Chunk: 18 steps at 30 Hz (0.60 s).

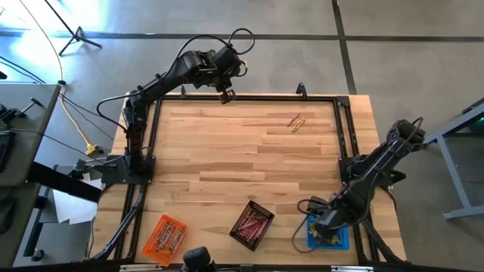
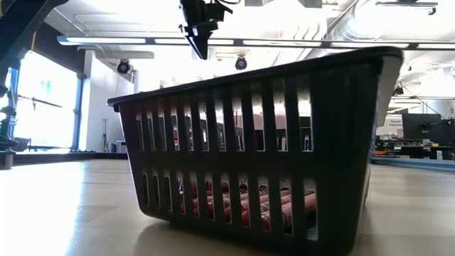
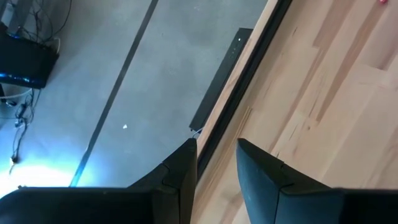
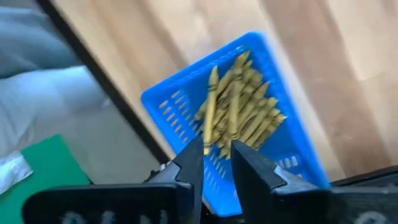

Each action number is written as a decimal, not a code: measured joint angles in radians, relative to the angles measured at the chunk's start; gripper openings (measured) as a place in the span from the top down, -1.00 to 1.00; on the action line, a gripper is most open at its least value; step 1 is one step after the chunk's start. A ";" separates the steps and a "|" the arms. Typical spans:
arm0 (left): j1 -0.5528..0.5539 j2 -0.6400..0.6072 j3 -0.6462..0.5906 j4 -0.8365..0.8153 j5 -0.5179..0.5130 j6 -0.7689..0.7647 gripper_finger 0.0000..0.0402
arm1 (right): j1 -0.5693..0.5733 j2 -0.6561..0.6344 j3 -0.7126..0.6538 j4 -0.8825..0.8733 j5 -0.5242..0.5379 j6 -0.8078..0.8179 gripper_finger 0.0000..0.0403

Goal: Sort crayons
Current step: Put the yellow crayon into the blue bin

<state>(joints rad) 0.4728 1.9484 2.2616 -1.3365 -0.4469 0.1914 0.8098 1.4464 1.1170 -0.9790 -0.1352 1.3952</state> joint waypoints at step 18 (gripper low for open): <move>-0.027 0.000 0.000 -0.002 0.076 -0.079 0.50 | -0.772 -0.002 0.000 -0.342 0.498 -0.627 0.67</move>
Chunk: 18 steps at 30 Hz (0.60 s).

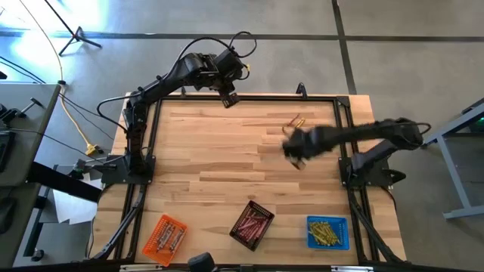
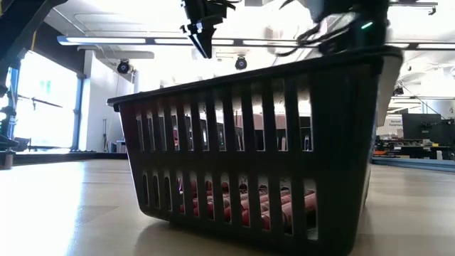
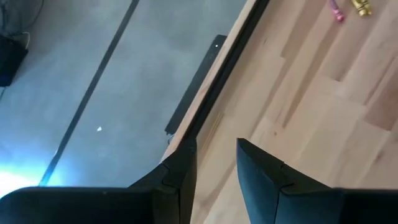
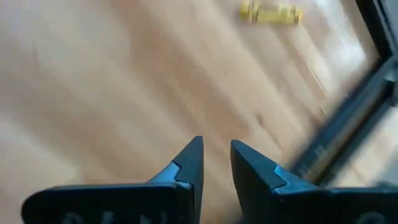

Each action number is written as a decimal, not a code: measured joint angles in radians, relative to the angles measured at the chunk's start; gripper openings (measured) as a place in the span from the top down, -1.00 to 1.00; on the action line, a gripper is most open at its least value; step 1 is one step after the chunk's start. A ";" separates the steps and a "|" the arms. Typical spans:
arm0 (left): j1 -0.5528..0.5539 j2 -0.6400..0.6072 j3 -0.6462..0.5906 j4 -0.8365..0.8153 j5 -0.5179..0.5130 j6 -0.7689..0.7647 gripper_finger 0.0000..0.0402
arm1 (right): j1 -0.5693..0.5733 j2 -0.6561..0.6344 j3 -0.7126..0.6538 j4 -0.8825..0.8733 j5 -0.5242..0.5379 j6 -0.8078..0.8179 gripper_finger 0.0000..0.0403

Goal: Sort crayons
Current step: Put the yellow crayon into the blue bin

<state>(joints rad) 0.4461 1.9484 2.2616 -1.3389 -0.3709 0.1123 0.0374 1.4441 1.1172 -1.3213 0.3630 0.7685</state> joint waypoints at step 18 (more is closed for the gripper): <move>-0.002 0.001 -0.351 0.442 0.328 0.073 0.50 | -0.270 -0.210 0.002 0.046 -0.193 -0.165 0.67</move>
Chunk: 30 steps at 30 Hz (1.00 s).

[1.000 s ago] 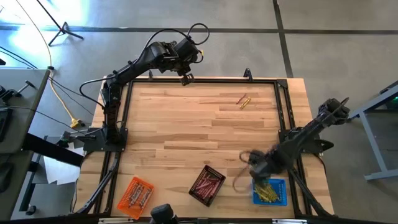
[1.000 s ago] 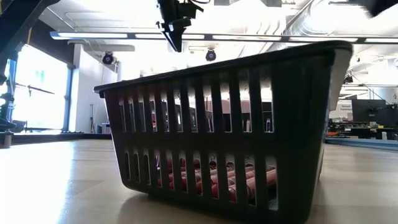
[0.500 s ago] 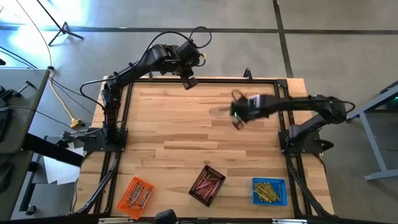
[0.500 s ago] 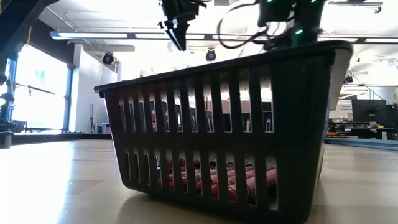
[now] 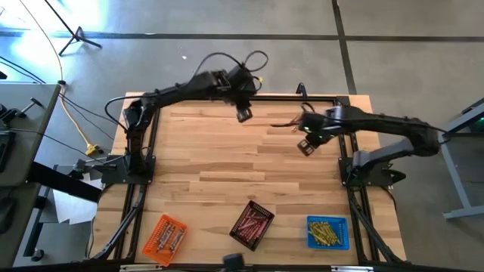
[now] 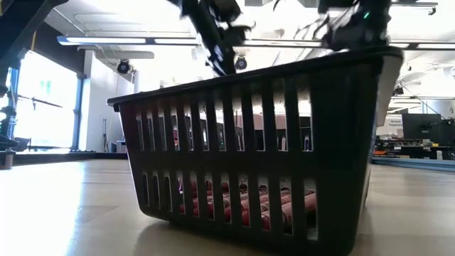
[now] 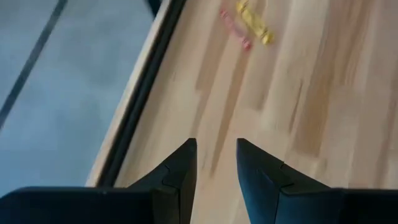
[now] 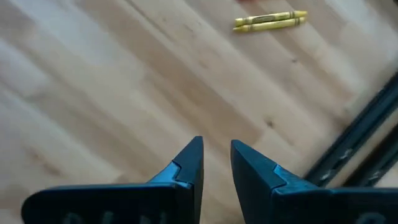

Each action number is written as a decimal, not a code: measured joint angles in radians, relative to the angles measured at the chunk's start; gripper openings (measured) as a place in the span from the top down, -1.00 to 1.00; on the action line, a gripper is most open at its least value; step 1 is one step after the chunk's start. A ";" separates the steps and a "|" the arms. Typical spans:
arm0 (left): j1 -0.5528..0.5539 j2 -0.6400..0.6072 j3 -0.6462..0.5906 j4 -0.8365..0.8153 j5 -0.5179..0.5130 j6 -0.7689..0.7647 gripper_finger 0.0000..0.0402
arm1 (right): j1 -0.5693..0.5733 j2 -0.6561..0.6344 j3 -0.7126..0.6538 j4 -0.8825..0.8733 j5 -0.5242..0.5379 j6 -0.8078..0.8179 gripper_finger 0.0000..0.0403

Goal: Sort crayons
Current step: Put the yellow crayon into the blue bin

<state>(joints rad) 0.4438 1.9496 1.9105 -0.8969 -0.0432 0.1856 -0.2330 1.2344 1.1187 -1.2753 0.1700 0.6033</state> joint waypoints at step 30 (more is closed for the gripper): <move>-0.079 0.669 0.406 0.581 0.104 -0.142 0.50 | 0.283 -0.228 -0.001 -0.091 0.032 0.400 0.67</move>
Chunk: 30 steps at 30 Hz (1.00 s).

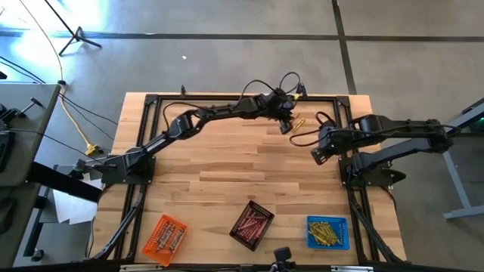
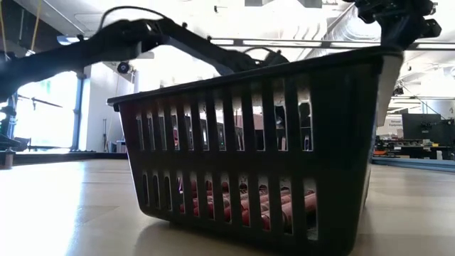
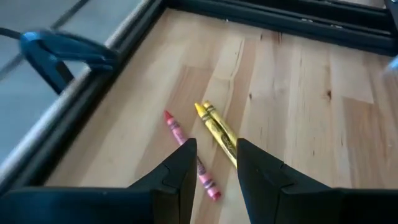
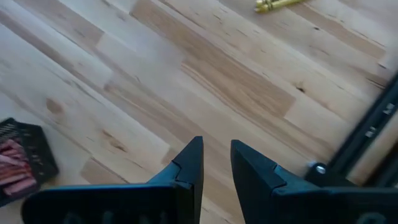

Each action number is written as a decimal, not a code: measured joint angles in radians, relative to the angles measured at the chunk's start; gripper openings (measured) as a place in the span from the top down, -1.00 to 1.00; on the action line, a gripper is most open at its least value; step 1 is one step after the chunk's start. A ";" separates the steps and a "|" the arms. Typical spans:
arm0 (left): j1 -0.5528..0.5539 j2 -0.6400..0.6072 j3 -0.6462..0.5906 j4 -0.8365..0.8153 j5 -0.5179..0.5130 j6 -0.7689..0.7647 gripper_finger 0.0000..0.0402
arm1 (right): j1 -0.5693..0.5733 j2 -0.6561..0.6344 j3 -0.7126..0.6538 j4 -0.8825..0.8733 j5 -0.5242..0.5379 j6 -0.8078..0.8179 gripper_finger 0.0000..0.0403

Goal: Sort crayons
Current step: Put the yellow crayon into the blue bin

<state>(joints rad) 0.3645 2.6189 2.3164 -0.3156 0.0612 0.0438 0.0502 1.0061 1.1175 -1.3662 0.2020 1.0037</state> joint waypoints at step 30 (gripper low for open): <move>-0.005 0.031 0.012 -0.063 0.039 0.038 0.50 | -0.006 0.000 0.000 -0.073 0.088 -0.032 0.67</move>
<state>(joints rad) 0.3595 2.6504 2.3281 -0.3784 0.0999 0.0814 0.0443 1.0061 1.1172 -1.4395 0.2899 0.9720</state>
